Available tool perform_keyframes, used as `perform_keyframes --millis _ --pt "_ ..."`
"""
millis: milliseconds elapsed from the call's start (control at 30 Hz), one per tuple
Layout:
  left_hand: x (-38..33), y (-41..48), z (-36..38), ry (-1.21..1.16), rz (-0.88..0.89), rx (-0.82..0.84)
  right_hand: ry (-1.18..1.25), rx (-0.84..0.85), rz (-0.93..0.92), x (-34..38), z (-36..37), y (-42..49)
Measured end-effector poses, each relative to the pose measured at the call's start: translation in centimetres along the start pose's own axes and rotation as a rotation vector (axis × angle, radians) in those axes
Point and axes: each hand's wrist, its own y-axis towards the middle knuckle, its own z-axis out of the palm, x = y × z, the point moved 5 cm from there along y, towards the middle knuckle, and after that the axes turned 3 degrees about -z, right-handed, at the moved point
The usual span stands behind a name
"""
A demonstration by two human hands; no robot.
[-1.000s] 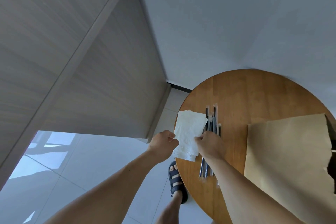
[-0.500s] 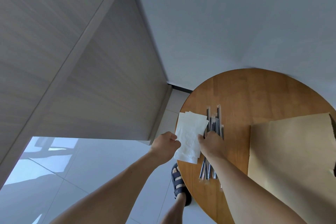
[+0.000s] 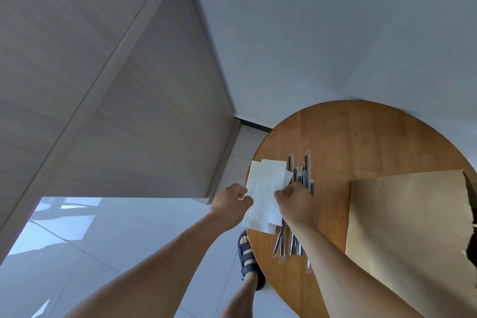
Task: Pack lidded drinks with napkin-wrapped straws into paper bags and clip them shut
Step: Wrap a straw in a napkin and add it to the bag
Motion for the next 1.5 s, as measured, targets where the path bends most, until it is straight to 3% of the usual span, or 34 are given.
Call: perform_keyframes --millis 167,300,367,433,500,600,667,1067,1500 --pt "-1.3 0.0 -0.2 -0.161 -0.043 -0.03 0.427 0.012 -0.036 2.1 -1.5 -1.7" --pt "-2.0 -0.5 1.8 -0.592 -0.164 0.216 0.706 0.079 0.02 2.0 -2.5 -3.5" --pt "-2.4 -0.4 2.4 -0.615 -0.133 0.215 0.772 0.044 0.046 0.7 -3.1 -3.8" --pt "-2.8 0.0 2.7 -0.561 -0.088 0.153 0.634 -0.078 0.046 -1.3 -4.0 -3.6" --pt "-3.2 0.1 2.8 -0.487 -0.039 0.115 0.277 -0.158 0.085 -4.0 -4.6 -3.0" --pt "-3.2 0.3 2.9 -0.401 0.001 0.069 -0.179 -0.065 0.18 -7.1 -4.3 -2.6" --pt "-3.1 0.4 3.1 -0.379 0.007 0.057 -0.276 0.022 0.22 -8.0 -3.8 -2.7" --pt "-3.9 -0.5 3.5 -0.337 0.013 0.03 -0.217 0.064 0.255 -8.1 -4.1 -2.3" --pt "-4.9 -1.9 3.0 -0.313 0.034 0.004 0.079 0.013 0.233 -8.1 -4.4 -2.5"
